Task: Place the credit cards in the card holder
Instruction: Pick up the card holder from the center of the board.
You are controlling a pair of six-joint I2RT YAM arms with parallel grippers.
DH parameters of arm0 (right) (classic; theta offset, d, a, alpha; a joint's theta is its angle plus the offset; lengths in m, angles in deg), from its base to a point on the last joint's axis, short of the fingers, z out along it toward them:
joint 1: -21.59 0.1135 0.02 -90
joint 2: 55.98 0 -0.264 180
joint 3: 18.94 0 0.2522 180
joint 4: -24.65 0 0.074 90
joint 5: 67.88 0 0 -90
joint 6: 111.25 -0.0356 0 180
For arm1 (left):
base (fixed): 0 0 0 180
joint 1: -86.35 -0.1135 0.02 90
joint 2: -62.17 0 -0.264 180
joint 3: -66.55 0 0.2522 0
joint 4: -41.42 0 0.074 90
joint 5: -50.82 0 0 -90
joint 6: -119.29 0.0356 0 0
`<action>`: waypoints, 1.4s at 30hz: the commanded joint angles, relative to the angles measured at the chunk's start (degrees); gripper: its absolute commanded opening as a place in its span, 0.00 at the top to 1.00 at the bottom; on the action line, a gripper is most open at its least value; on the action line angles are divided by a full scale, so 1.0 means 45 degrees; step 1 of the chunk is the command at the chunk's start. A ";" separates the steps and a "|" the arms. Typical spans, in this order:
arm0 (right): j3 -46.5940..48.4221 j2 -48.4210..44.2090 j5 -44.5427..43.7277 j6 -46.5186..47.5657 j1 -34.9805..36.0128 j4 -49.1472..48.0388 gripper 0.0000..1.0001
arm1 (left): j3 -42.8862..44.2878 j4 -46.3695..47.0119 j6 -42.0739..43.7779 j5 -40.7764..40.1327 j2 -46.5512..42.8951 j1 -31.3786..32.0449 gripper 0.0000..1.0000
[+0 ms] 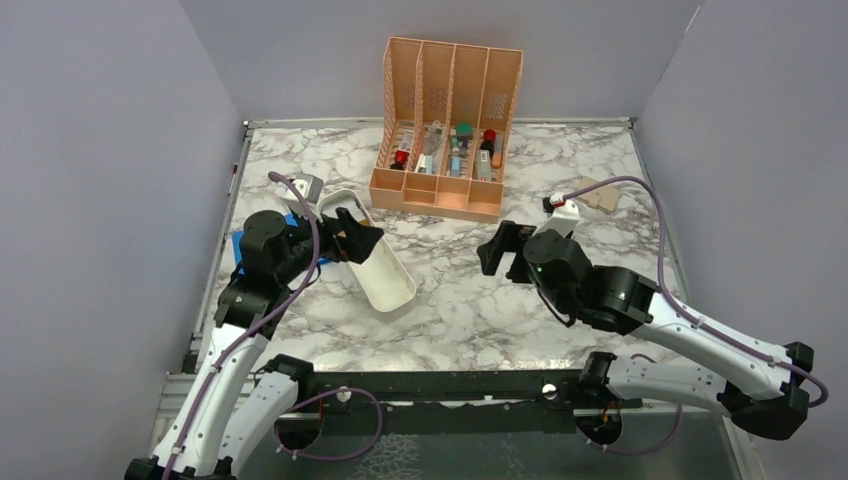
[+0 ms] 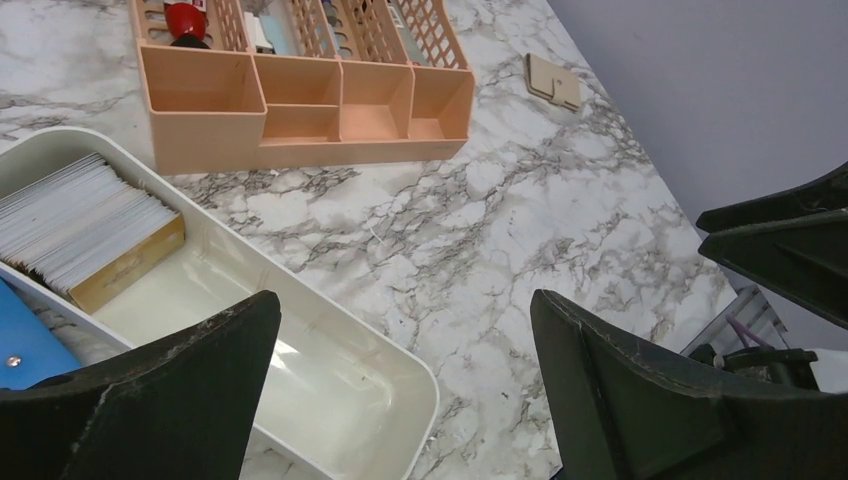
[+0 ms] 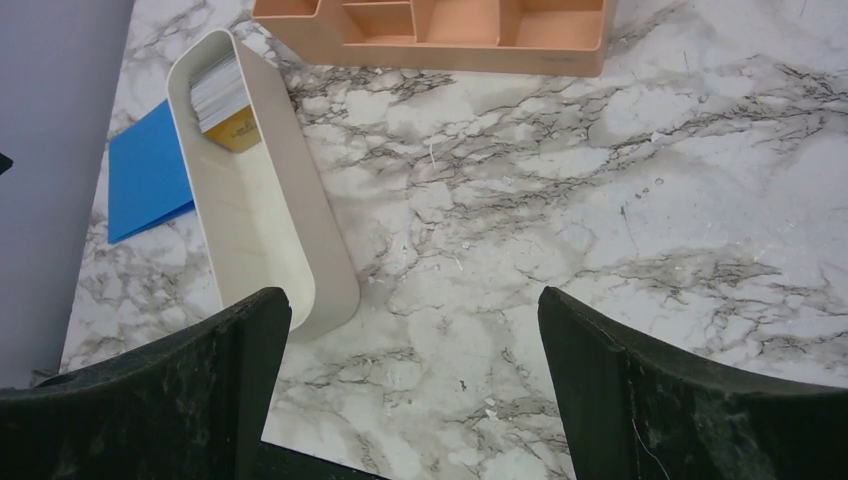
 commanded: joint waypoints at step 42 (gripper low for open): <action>0.2355 0.9303 0.2435 0.5569 -1.1871 -0.5839 0.49 | -0.1951 0.0958 0.0984 -0.1028 -0.0457 0.0368 0.01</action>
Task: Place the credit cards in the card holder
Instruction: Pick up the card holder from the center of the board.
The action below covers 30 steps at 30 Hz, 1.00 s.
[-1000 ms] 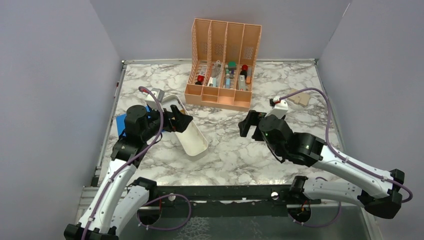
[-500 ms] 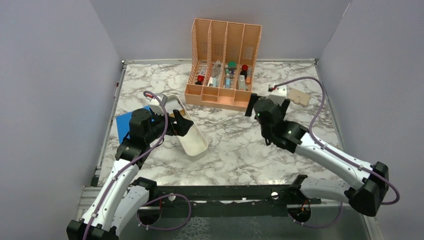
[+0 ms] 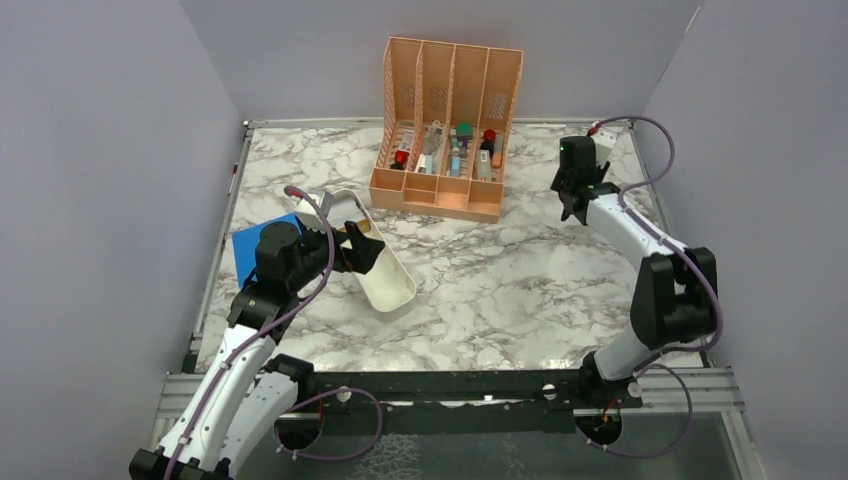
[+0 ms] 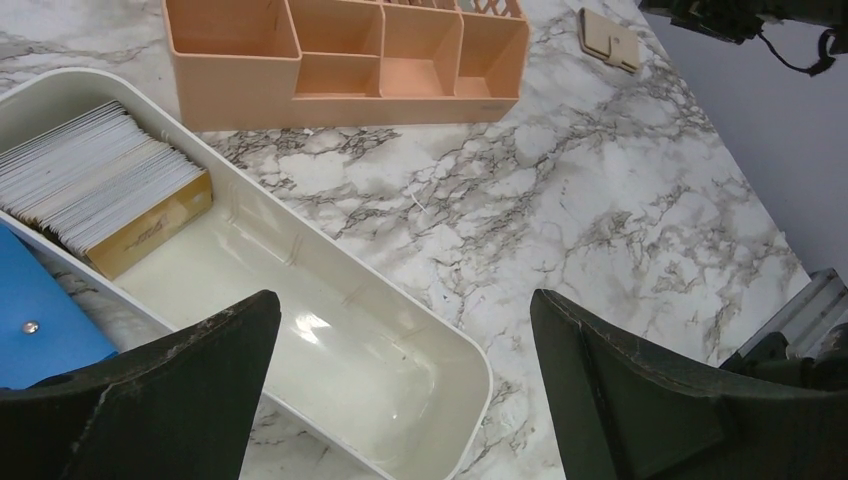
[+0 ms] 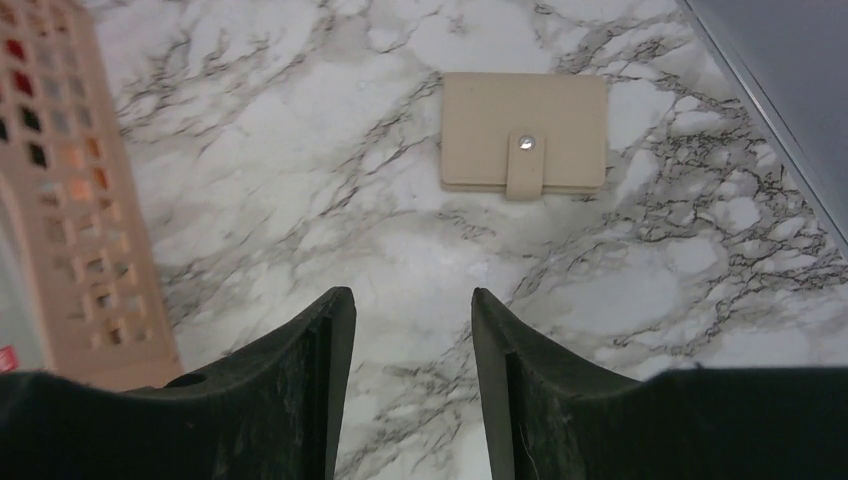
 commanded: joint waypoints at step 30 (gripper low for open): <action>0.3711 0.6483 0.2434 0.0252 -0.4046 0.0838 0.49 | 0.0314 -0.0698 0.0475 -0.1129 -0.0586 0.0291 0.02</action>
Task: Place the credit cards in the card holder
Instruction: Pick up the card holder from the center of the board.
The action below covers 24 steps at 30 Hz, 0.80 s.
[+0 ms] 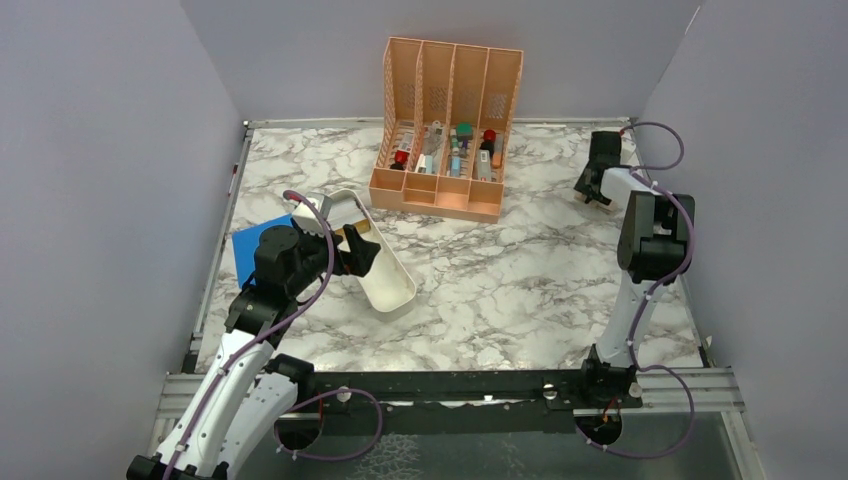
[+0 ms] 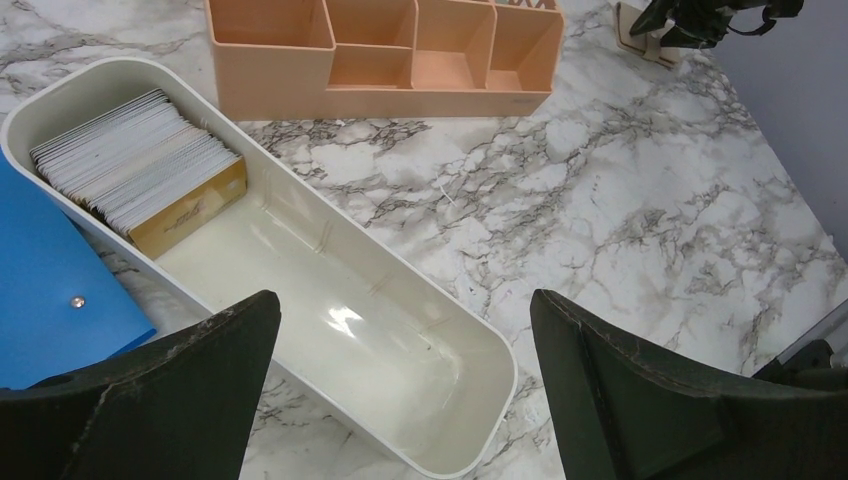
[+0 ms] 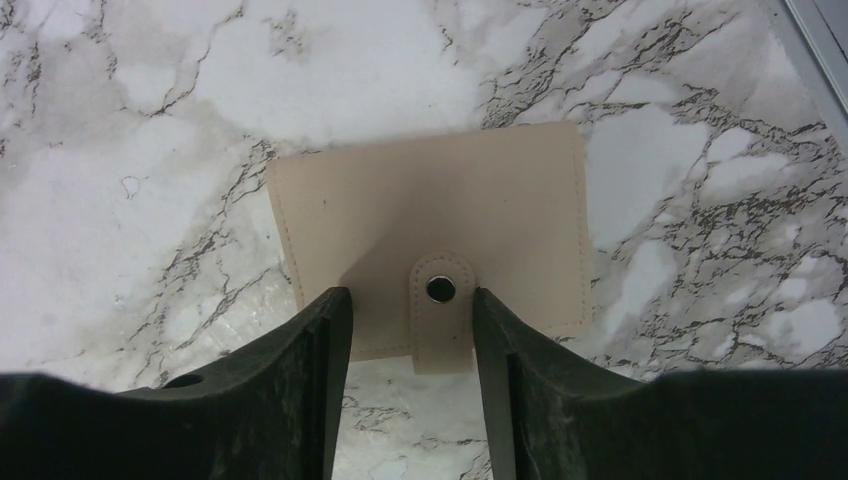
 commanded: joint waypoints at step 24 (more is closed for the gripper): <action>-0.4116 -0.6817 0.2375 0.0013 0.0752 0.1655 0.99 | 0.1390 -0.0661 -0.4659 0.4078 0.1250 0.0078 0.17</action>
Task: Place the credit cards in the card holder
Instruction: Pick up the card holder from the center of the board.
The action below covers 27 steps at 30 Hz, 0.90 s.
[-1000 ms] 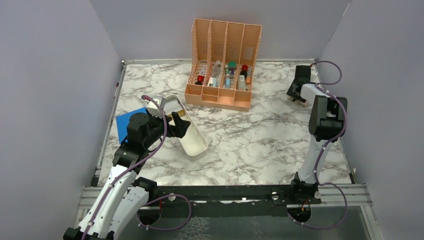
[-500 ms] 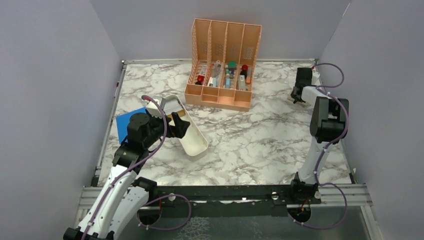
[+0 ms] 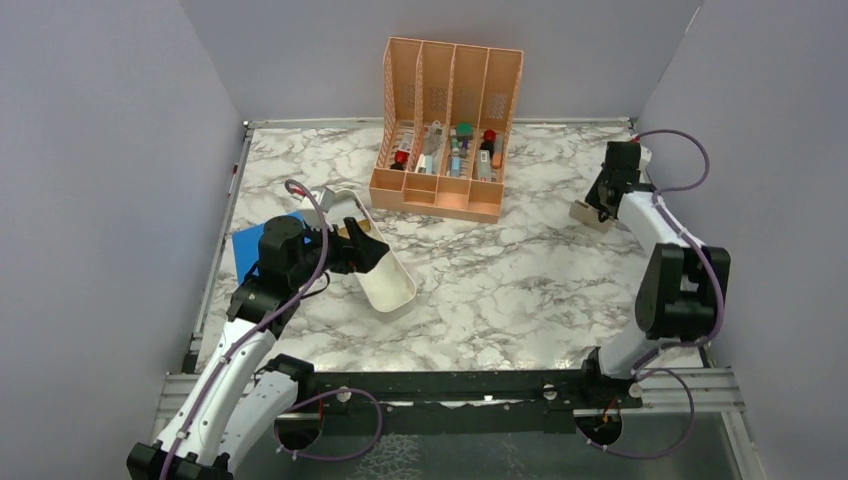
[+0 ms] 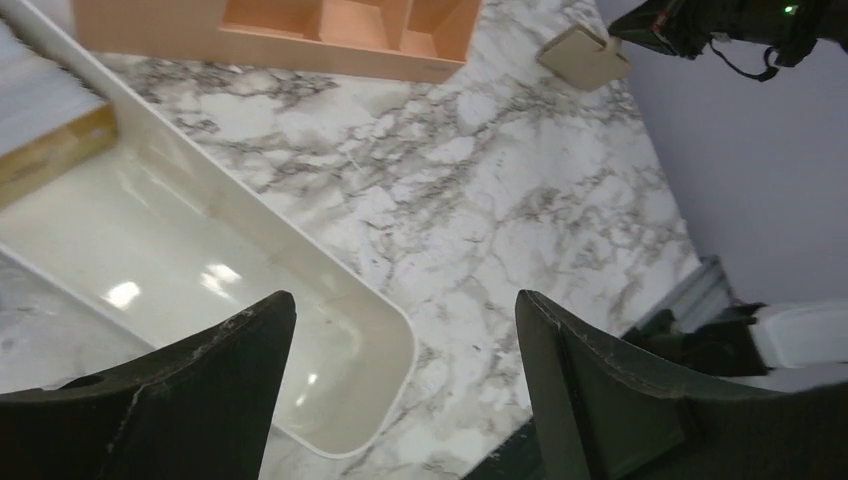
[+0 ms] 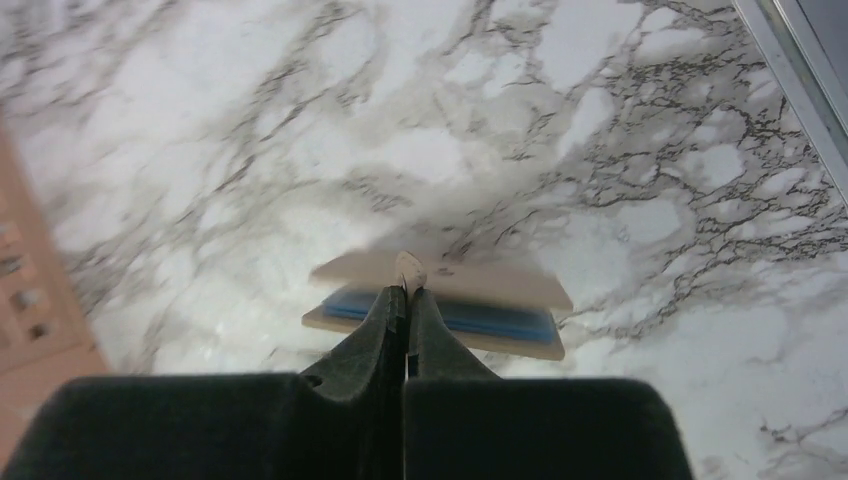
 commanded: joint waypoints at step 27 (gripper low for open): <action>-0.7003 -0.9778 1.3676 0.0154 0.4110 -0.3263 0.99 | 0.1922 -0.0646 -0.2137 0.5681 0.4432 0.0150 0.41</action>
